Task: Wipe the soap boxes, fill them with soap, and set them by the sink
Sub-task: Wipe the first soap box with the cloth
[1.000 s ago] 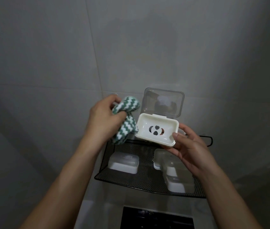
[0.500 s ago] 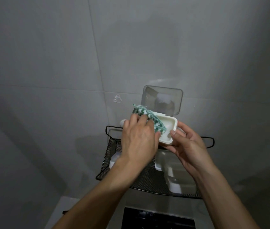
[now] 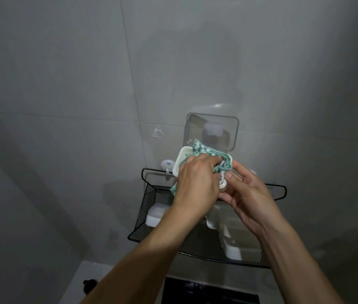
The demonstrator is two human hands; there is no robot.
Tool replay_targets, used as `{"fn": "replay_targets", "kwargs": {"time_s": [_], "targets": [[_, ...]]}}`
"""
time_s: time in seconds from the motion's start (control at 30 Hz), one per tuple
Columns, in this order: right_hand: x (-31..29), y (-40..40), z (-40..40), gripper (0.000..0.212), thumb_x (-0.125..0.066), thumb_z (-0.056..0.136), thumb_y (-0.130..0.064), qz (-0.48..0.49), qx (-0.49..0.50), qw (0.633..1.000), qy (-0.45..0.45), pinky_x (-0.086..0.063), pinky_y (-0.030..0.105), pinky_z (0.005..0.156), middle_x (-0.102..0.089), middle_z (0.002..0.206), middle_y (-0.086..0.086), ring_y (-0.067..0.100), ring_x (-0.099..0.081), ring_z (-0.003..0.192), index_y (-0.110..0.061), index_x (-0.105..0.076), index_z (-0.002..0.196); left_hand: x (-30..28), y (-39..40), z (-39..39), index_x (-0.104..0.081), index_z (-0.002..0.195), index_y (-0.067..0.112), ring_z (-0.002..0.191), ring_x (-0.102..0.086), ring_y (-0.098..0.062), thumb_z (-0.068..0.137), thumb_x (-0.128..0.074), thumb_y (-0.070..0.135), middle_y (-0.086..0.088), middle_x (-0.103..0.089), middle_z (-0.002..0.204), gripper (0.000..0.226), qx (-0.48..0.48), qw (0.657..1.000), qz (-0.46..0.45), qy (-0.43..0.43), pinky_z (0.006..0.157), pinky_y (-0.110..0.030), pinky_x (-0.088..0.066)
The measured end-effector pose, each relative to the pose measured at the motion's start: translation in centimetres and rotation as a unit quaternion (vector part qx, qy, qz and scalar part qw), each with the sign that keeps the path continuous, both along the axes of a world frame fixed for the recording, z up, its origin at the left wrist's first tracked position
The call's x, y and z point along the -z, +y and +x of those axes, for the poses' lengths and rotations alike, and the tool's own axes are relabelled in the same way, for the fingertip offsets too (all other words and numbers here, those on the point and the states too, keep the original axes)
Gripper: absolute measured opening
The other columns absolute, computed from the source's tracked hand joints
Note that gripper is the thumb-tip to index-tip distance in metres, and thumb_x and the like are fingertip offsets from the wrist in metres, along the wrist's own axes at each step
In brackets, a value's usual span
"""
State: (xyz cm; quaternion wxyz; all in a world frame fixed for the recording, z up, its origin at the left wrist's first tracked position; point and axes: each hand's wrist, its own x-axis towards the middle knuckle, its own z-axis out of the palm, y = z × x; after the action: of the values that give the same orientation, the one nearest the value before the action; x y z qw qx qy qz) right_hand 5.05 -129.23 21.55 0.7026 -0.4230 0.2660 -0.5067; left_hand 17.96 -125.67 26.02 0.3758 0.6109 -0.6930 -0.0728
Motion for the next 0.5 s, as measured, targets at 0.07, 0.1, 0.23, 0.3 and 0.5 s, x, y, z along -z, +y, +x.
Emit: {"fn": "replay_targets", "kwargs": {"time_s": [0.07, 0.1, 0.23, 0.3, 0.5], "targets": [[-0.2, -0.1, -0.3, 0.037, -0.057, 0.089, -0.010, -0.003, -0.007, 1.000, -0.008, -0.060, 0.030, 0.069, -0.076, 0.108, 0.010, 0.021, -0.075, 0.089, -0.014, -0.062, 0.125, -0.2, -0.2, 0.4, -0.061, 0.133, 0.019, 0.121, -0.049, -0.023, 0.091, -0.062, 0.014, -0.001, -0.062, 0.125, 0.042, 0.027, 0.999, 0.029, -0.001, 0.107, -0.040, -0.035], [-0.2, -0.2, -0.5, 0.036, -0.056, 0.090, -0.010, -0.004, -0.011, 1.000, -0.014, -0.060, 0.031, 0.070, -0.075, 0.109, 0.011, 0.022, -0.075, 0.090, -0.014, -0.062, 0.124, -0.4, -0.4, 0.6, -0.059, 0.135, 0.021, 0.122, -0.048, -0.023, 0.092, -0.061, 0.016, 0.000, -0.061, 0.126, 0.043, 0.041, 0.998, 0.045, -0.005, 0.107, -0.041, -0.034], [-0.4, -0.4, -0.9, 0.033, -0.053, 0.094, -0.011, 0.000, -0.014, 0.999, -0.029, -0.061, 0.032, 0.072, -0.074, 0.112, 0.016, 0.025, -0.075, 0.089, -0.011, -0.063, 0.125, -1.0, -0.6, 1.4, -0.057, 0.136, 0.029, 0.123, -0.044, -0.022, 0.095, -0.060, 0.023, 0.005, -0.057, 0.129, 0.042, 0.084, 0.992, 0.083, -0.034, 0.107, -0.043, -0.033], [-0.3, -0.4, -1.0, 0.036, -0.055, 0.091, -0.013, 0.006, -0.004, 1.000, -0.030, -0.061, 0.033, 0.072, -0.074, 0.112, 0.017, 0.025, -0.075, 0.088, -0.008, -0.062, 0.126, -1.2, -0.6, 1.8, -0.060, 0.133, 0.034, 0.123, -0.042, -0.021, 0.096, -0.059, 0.028, 0.007, -0.057, 0.128, 0.037, 0.092, 0.989, 0.091, -0.068, 0.104, -0.041, -0.032], [-0.5, -0.4, -1.4, 0.039, -0.059, 0.090, -0.011, -0.003, -0.001, 1.000, -0.009, -0.061, 0.037, 0.074, -0.072, 0.113, 0.021, 0.028, -0.074, 0.092, -0.006, -0.062, 0.128, -1.2, -0.2, 2.9, -0.071, 0.114, 0.035, 0.121, -0.035, -0.015, 0.095, -0.059, 0.027, 0.013, -0.051, 0.119, 0.024, 0.112, 0.983, 0.037, -0.143, 0.097, -0.038, -0.030]]}}
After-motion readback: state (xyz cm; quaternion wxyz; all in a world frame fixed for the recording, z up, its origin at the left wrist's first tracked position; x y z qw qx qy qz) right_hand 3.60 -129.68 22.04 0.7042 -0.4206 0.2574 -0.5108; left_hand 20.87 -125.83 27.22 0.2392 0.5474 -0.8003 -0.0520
